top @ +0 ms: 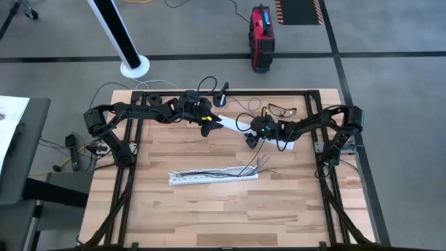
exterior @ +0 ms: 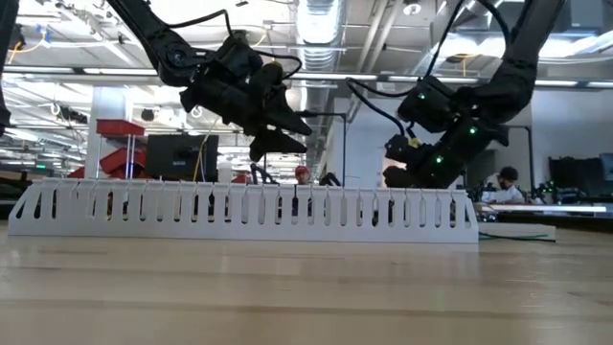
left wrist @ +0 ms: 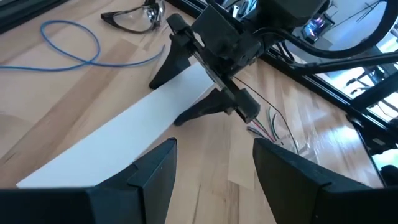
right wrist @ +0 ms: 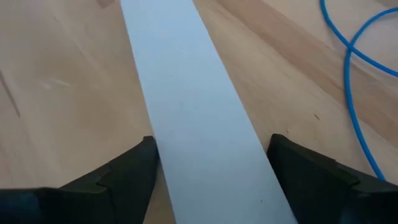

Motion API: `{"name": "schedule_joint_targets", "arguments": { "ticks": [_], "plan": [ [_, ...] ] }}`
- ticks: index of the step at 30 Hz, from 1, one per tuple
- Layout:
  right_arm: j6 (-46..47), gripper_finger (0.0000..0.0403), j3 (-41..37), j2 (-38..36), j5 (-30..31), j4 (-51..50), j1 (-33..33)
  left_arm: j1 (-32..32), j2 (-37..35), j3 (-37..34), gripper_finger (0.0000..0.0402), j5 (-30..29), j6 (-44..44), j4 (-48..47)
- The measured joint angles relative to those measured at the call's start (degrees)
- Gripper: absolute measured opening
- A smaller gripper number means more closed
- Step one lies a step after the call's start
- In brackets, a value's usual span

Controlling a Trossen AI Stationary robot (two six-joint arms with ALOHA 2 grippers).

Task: Ziptie cables
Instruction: Close the white cable duct

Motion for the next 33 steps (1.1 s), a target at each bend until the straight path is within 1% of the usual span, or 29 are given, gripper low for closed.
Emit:
{"name": "schedule_joint_targets", "arguments": {
  "ticks": [6,11,16,18,22,25,28,33],
  "plan": [
    [1.50,0.0273,0.00,0.00,0.39,0.05,0.11,-0.01,0.00,0.00,0.0207,0.00,-0.39,-0.04],
    [2.35,0.0223,0.00,0.00,1.39,0.05,0.79,0.00,0.00,0.00,0.0208,-0.03,-0.68,-0.02],
    [3.69,0.0222,0.00,-1.49,1.94,-1.28,1.25,0.00,0.00,0.00,0.0207,0.00,-2.74,-0.04],
    [3.87,0.0222,-0.08,-3.18,1.30,-3.49,1.25,0.00,0.00,0.00,0.0208,0.24,-3.84,-0.07],
    [4.01,0.0222,0.18,-7.58,0.34,-8.56,0.83,0.00,-0.25,0.00,0.0208,2.53,-5.92,-0.13],
    [3.63,0.0220,0.69,-11.37,-0.12,-14.37,0.53,-0.05,-1.61,0.00,0.0207,4.55,-6.80,-0.29],
    [1.78,0.0220,1.32,-14.87,0.28,-20.00,0.48,-0.13,-3.81,0.00,0.0207,4.58,-6.80,-1.89],
    [0.19,0.0220,1.86,-20.62,1.16,-24.39,1.44,-0.13,-7.86,0.02,0.0207,4.56,-6.29,-6.93]
  ]
}}
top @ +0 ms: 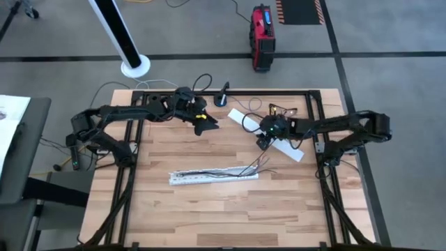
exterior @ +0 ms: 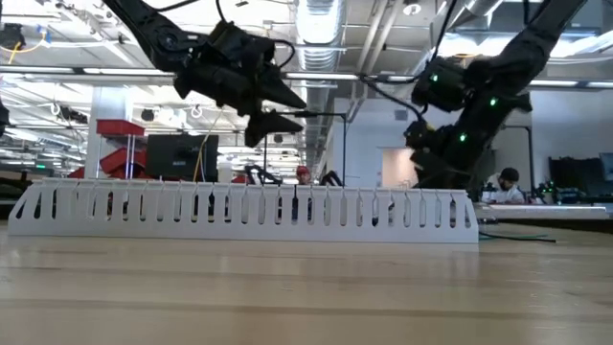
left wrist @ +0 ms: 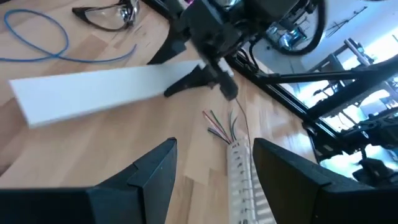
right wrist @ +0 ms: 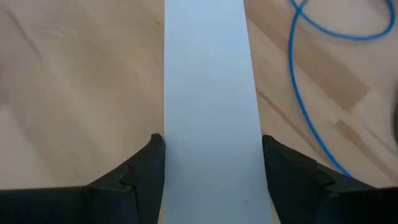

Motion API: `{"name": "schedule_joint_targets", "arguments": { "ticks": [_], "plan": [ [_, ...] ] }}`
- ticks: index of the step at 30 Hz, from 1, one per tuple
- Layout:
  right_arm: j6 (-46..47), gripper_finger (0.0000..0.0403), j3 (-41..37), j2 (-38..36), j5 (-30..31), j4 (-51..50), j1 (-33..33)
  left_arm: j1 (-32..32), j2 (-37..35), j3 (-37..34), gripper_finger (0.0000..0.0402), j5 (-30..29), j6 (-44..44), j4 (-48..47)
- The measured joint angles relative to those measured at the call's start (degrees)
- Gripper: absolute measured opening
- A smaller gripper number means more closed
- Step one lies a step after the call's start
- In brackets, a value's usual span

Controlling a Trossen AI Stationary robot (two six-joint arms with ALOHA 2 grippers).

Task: Ziptie cables
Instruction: Close the white cable duct

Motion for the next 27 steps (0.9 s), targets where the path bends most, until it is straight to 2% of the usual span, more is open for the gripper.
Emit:
{"name": "schedule_joint_targets", "arguments": {
  "ticks": [4,6,8,10,14,20,23,27],
  "plan": [
    [-0.06,0.0220,0.03,-4.77,0.18,-0.95,1.16,-0.70,-3.26,0.02,0.0207,3.98,-0.38,-5.25],
    [-0.04,0.0220,0.07,-7.03,0.27,-1.58,1.78,-2.65,-4.90,0.01,0.0207,6.23,-0.38,-9.27],
    [-0.04,0.0220,0.05,-9.42,0.36,-1.78,2.35,-5.69,-6.35,0.02,0.0207,5.94,1.06,-14.41],
    [-0.06,0.0220,0.15,-11.87,0.43,-2.81,2.42,-9.15,-7.53,0.02,0.0207,2.85,2.90,-20.45],
    [-0.49,0.0220,1.18,-15.95,0.67,-5.49,1.88,-16.68,-9.16,0.00,0.0207,-8.95,2.12,-28.77],
    [-3.92,0.0219,2.94,-17.67,0.61,-8.82,1.63,-27.62,-8.53,0.00,0.0207,-16.13,-9.98,-23.71],
    [-6.81,0.0219,4.84,-18.25,0.76,-11.96,0.84,-30.79,-8.44,0.00,0.0207,-20.03,-15.36,-22.17],
    [-11.24,0.0219,7.65,-20.18,0.89,-12.79,0.37,-33.45,-8.46,0.00,0.0207,-24.53,-17.86,-22.29]
  ]
}}
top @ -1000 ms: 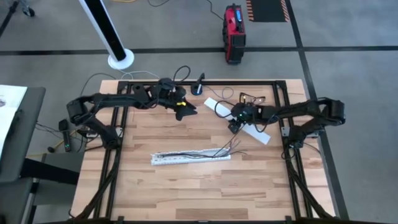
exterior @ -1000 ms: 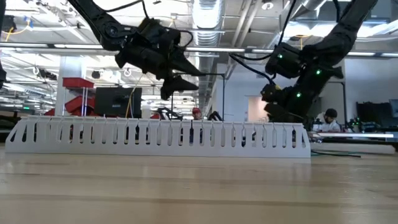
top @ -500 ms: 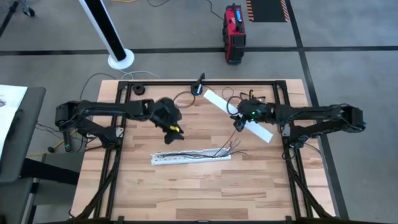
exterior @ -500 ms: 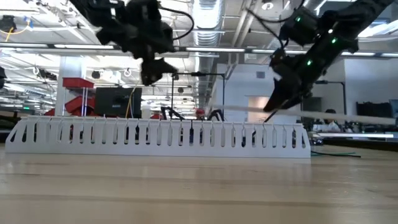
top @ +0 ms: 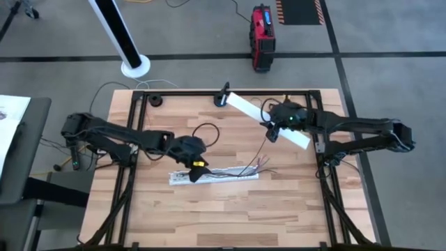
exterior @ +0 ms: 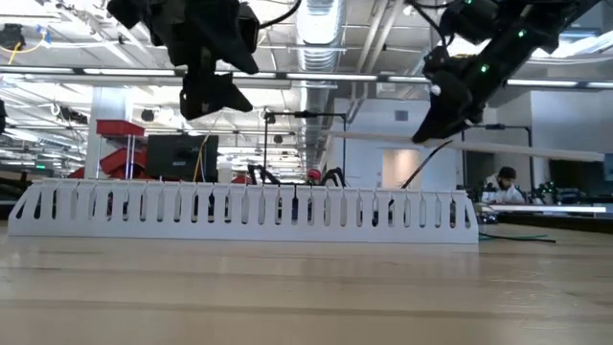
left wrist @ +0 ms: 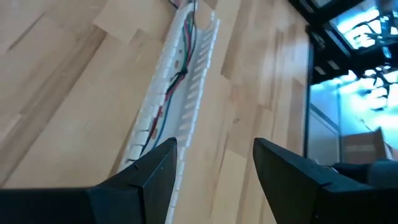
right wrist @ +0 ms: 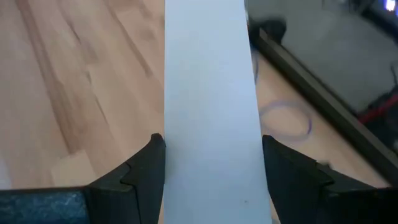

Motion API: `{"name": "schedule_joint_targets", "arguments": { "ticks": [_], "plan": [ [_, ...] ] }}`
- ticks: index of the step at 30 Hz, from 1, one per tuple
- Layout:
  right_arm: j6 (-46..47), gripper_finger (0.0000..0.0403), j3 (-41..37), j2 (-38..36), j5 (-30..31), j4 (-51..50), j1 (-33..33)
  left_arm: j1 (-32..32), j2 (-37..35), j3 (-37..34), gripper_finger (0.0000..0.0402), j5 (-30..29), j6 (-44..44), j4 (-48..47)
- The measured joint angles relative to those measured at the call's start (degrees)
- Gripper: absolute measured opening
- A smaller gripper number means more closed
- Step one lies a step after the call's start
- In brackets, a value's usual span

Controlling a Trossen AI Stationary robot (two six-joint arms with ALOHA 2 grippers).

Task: Ziptie cables
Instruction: Close the white cable duct

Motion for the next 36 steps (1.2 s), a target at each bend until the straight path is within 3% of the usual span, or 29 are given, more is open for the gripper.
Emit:
{"name": "schedule_joint_targets", "arguments": {
  "ticks": [8,17,23,26,32,36],
  "plan": [
    [-7.35,0.0218,6.64,-1.92,3.16,-5.35,-1.58,-4.09,2.05,-3.04,0.0207,-4.72,-0.93,2.34],
    [-3.41,0.0218,10.09,-4.27,3.13,-9.71,2.68,-10.95,5.04,-9.35,0.0207,-13.50,-5.41,6.30],
    [-0.68,0.0218,10.10,-4.89,6.34,-11.62,6.86,-14.00,5.95,-11.06,0.0207,-16.80,-8.23,11.09],
    [0.52,0.0218,10.10,-4.69,6.49,-11.93,7.72,-14.81,6.31,-11.39,0.0207,-19.75,-9.30,9.05],
    [1.60,0.0218,10.10,-4.49,6.49,-12.32,8.59,-14.56,8.06,-11.78,0.0207,-22.01,-10.66,-7.74],
    [2.30,0.0218,10.10,-4.47,5.76,-13.39,9.27,-14.11,8.19,-12.70,0.0207,-24.03,-14.33,-12.35]
  ]
}}
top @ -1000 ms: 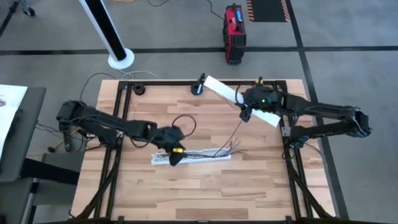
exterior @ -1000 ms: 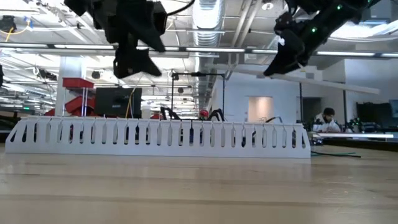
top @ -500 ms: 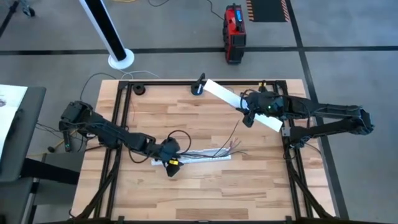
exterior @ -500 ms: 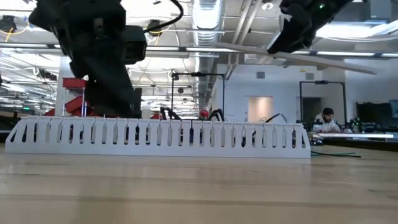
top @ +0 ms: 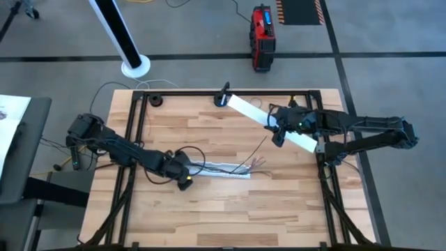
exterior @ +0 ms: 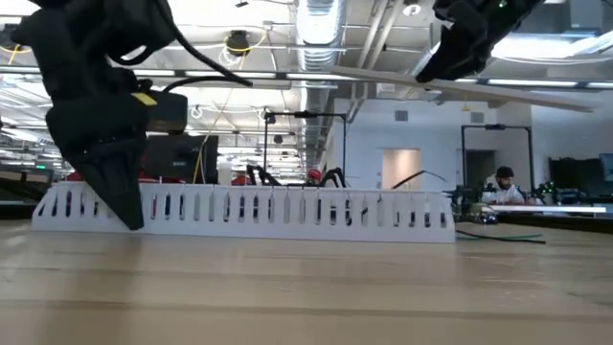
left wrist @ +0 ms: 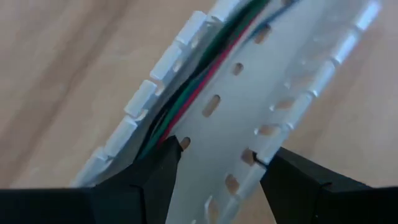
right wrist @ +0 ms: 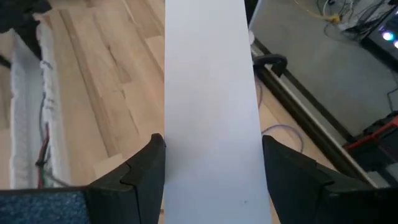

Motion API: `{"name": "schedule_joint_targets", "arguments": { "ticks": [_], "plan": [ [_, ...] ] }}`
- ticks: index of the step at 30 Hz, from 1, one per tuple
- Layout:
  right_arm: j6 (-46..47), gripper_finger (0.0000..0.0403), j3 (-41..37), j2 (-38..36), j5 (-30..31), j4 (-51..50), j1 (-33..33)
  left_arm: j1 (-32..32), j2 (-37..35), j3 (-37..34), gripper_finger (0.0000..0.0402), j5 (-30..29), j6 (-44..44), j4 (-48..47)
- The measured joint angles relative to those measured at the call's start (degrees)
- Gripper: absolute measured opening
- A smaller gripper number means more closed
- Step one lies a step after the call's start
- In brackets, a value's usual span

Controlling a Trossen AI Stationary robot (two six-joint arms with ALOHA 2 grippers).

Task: Ziptie cables
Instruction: Close the white cable duct

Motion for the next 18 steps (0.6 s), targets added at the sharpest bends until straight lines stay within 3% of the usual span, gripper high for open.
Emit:
{"name": "schedule_joint_targets", "arguments": {
  "ticks": [6,10,14,18],
  "plan": [
    [6.04,0.0218,-0.04,0.00,-1.32,-4.33,5.55,0.26,-2.58,-3.95,0.0207,-1.97,-13.52,-1.20],
    [10.29,0.0218,-0.04,0.00,0.17,-5.94,10.81,-0.59,-6.63,-3.82,0.0207,-2.19,-16.82,-2.21],
    [13.86,0.0218,-0.04,0.02,3.42,-7.28,15.10,-2.34,-13.28,-2.35,0.0207,-2.44,-18.52,-9.77],
    [15.70,0.0218,-0.04,0.02,4.82,-7.96,17.86,-6.12,-20.15,-2.64,0.0207,-2.19,-25.65,-21.22]
  ]
}}
